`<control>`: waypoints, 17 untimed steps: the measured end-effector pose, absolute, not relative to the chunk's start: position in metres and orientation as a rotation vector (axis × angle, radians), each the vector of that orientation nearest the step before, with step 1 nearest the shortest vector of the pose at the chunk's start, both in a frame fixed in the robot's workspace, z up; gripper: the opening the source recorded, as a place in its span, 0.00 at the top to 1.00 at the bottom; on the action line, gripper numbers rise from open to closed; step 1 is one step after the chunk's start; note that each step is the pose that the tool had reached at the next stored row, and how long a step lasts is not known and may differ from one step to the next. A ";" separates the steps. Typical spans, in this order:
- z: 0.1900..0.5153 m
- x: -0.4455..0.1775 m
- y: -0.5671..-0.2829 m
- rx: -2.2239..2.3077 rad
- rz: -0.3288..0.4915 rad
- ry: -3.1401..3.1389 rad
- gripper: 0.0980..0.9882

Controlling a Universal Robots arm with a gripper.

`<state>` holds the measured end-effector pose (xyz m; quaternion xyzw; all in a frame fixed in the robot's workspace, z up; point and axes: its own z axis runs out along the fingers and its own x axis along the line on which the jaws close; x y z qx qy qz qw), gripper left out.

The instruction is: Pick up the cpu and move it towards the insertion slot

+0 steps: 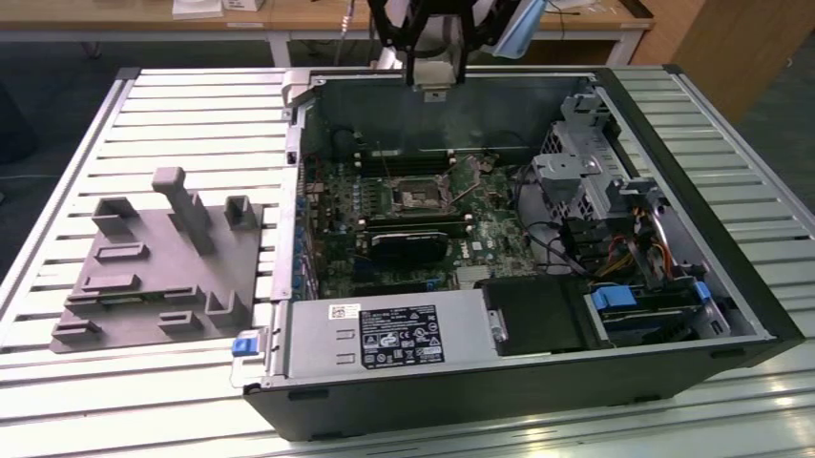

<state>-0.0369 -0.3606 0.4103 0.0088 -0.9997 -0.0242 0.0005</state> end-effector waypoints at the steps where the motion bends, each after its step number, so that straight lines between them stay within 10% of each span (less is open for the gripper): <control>1: 0.410 -0.037 -0.358 0.027 -0.076 -3.140 0.50; 17: 0.410 -0.034 -0.320 0.029 -0.074 -3.139 0.50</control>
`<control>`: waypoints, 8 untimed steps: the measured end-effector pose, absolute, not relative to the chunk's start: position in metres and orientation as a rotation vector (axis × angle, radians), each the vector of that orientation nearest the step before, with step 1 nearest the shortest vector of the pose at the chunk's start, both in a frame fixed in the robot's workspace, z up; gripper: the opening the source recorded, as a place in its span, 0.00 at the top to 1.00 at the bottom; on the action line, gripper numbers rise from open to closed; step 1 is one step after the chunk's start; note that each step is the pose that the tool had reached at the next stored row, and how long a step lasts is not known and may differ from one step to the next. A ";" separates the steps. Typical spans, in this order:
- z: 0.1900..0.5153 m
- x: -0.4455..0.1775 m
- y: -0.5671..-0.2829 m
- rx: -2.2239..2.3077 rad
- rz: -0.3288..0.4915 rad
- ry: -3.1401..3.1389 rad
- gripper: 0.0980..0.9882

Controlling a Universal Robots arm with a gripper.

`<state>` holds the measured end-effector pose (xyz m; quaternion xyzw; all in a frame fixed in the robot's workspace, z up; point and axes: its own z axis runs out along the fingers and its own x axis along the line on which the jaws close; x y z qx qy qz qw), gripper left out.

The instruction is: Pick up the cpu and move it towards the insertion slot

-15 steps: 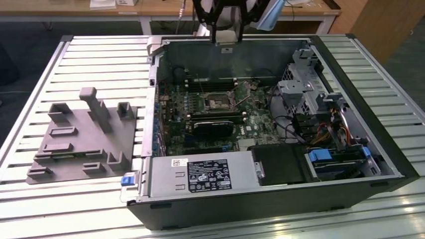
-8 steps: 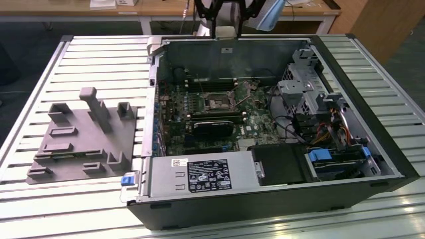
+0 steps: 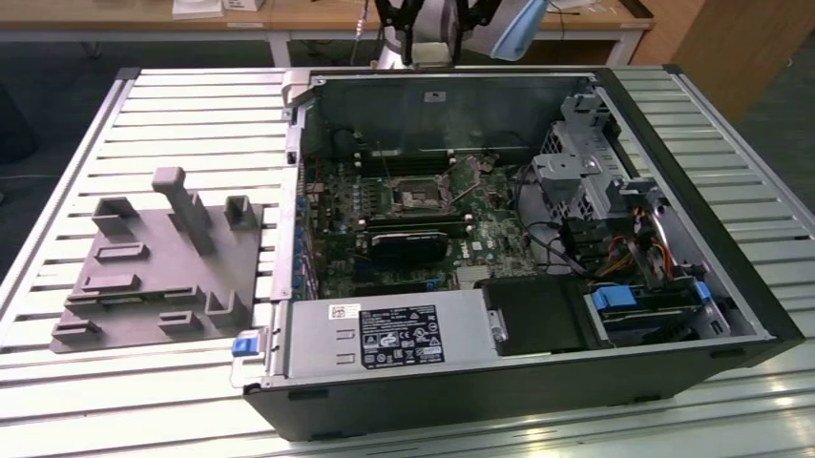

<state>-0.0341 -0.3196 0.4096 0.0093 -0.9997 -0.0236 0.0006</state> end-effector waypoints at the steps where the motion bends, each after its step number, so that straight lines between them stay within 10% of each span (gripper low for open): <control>1: 0.410 -0.034 -0.317 0.029 -0.073 -3.139 0.50; 8: 0.409 -0.034 -0.311 0.032 -0.066 -3.140 0.50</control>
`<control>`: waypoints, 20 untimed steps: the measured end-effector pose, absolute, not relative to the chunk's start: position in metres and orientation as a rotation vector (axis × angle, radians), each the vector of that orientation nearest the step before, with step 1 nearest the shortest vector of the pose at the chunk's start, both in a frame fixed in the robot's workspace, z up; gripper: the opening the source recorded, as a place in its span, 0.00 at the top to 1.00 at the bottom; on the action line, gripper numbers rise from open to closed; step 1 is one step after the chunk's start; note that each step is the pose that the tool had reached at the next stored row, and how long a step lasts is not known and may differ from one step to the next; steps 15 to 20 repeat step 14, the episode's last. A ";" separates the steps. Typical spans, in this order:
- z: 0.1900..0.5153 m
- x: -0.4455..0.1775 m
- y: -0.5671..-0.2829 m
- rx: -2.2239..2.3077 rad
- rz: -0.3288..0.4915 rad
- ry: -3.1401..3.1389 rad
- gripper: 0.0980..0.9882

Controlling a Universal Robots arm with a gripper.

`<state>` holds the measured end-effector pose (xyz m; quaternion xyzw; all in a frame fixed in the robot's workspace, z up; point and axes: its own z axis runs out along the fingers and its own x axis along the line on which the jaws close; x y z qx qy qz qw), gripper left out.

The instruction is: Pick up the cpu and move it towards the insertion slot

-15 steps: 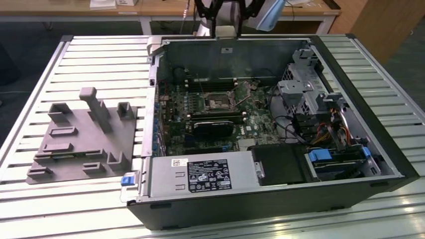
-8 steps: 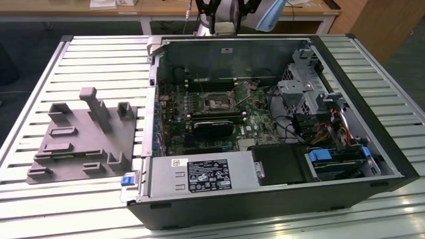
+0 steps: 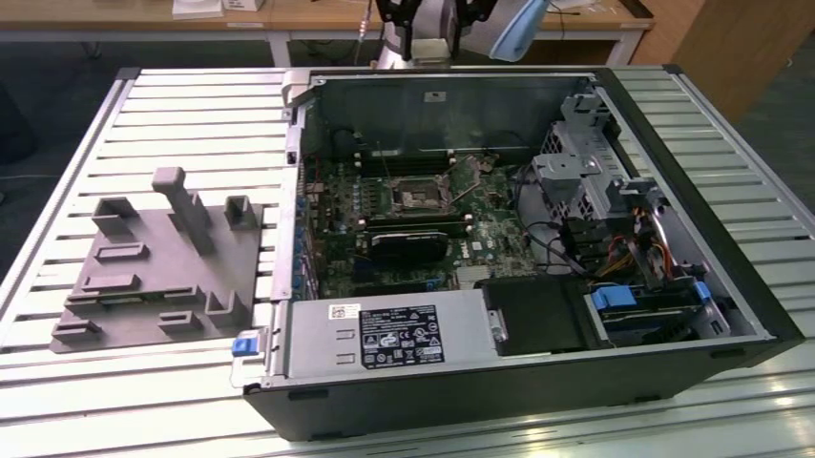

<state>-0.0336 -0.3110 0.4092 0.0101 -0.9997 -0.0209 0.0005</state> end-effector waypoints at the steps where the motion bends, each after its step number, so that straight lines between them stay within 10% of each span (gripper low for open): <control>1: 0.409 -0.034 -0.311 0.032 -0.066 -3.140 0.50; 20: 0.407 -0.028 -0.311 0.031 -0.065 -3.140 0.50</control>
